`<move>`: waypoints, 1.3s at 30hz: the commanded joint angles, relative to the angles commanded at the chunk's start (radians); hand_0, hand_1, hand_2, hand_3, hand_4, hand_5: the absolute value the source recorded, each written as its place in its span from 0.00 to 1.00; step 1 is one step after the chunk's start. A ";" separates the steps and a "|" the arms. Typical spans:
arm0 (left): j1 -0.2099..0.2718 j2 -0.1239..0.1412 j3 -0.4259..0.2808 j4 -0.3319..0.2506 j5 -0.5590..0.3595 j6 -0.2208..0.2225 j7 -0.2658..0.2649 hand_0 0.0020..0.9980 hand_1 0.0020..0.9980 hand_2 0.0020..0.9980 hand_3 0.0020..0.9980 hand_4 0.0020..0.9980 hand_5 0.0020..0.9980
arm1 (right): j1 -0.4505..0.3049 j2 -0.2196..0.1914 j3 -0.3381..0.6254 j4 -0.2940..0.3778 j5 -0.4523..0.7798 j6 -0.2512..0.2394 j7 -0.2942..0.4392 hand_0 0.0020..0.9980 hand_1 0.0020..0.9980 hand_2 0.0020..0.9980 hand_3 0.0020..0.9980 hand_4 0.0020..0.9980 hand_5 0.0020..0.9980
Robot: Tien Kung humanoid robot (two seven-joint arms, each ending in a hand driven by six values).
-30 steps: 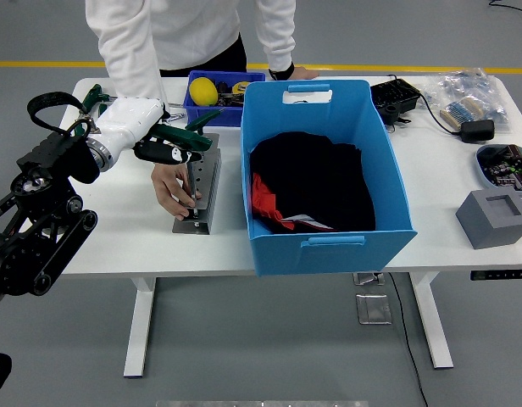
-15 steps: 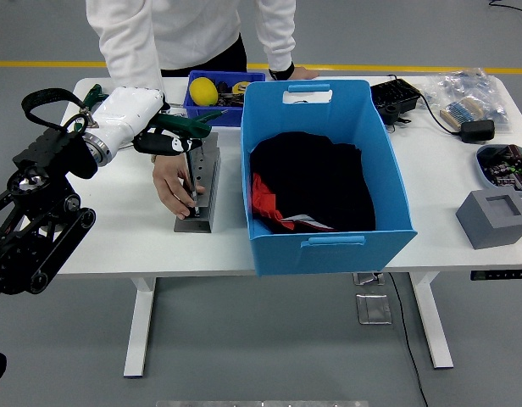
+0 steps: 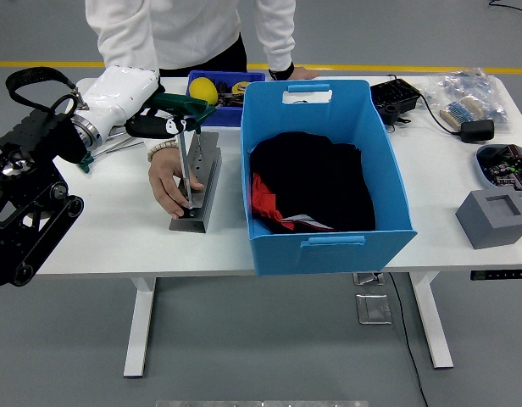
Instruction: Lift tool from toolbox,place it in box,lift tool from toolbox,place it in box
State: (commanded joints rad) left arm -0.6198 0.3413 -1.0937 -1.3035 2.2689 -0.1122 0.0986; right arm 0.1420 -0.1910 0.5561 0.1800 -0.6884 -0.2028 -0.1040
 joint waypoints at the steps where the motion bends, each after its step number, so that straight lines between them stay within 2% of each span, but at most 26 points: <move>1: -0.003 0.004 0.001 -0.004 0.000 -0.003 0.001 0.11 0.00 0.00 0.06 0.70 0.51 | 0.000 0.000 0.001 0.000 -0.001 0.000 0.000 0.63 0.62 0.69 0.53 0.79 0.57; 5: -0.014 0.022 0.001 -0.025 0.000 -0.020 0.007 0.12 0.00 0.00 0.06 0.68 0.48 | -0.001 0.000 0.002 0.000 0.000 0.000 0.000 0.63 0.62 0.69 0.53 0.79 0.57; 13: -0.043 0.052 0.000 -0.102 0.000 -0.046 0.026 0.12 0.00 0.00 0.07 0.68 0.47 | -0.002 0.001 0.009 0.000 -0.009 0.000 -0.003 0.63 0.62 0.69 0.53 0.79 0.57; 18: -0.056 0.058 -0.008 -0.141 -0.011 -0.059 0.037 0.12 0.00 0.00 0.07 0.67 0.47 | -0.004 0.001 0.013 0.000 -0.012 0.001 -0.004 0.63 0.62 0.69 0.53 0.79 0.57; 22: -0.073 0.049 -0.017 -0.173 -0.026 -0.056 0.045 0.12 0.00 0.00 0.07 0.67 0.47 | -0.004 0.002 0.014 0.000 -0.013 0.001 -0.004 0.63 0.62 0.69 0.53 0.79 0.57; 26: -0.100 0.029 -0.008 -0.199 -0.046 -0.037 0.048 0.12 0.00 0.00 0.07 0.67 0.47 | -0.005 0.002 0.010 0.000 -0.010 0.001 -0.003 0.63 0.62 0.69 0.53 0.79 0.57; 29: -0.131 -0.004 0.024 -0.187 -0.087 0.004 0.046 0.12 0.00 0.00 0.07 0.67 0.47 | -0.005 0.002 0.006 0.000 -0.009 0.002 -0.003 0.63 0.62 0.69 0.53 0.79 0.57; 31: -0.150 -0.026 0.049 -0.161 -0.112 0.018 0.045 0.12 0.00 0.00 0.07 0.67 0.47 | -0.006 0.001 0.002 0.000 -0.008 0.003 -0.003 0.63 0.62 0.69 0.53 0.79 0.57; 33: -0.177 -0.067 0.088 -0.114 -0.130 0.028 0.043 0.12 0.00 0.00 0.07 0.67 0.47 | -0.004 0.001 -0.007 0.000 -0.008 0.003 -0.004 0.63 0.62 0.69 0.53 0.79 0.57; 39: -0.228 -0.155 0.168 -0.018 -0.153 0.076 0.035 0.11 0.00 0.00 0.07 0.67 0.47 | 0.001 -0.003 -0.027 0.000 0.002 0.003 -0.004 0.63 0.62 0.69 0.53 0.79 0.57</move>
State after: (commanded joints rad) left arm -0.8473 0.1868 -0.9257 -1.3219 2.1160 -0.0365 0.1340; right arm 0.1428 -0.1940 0.5291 0.1800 -0.6866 -0.1997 -0.1081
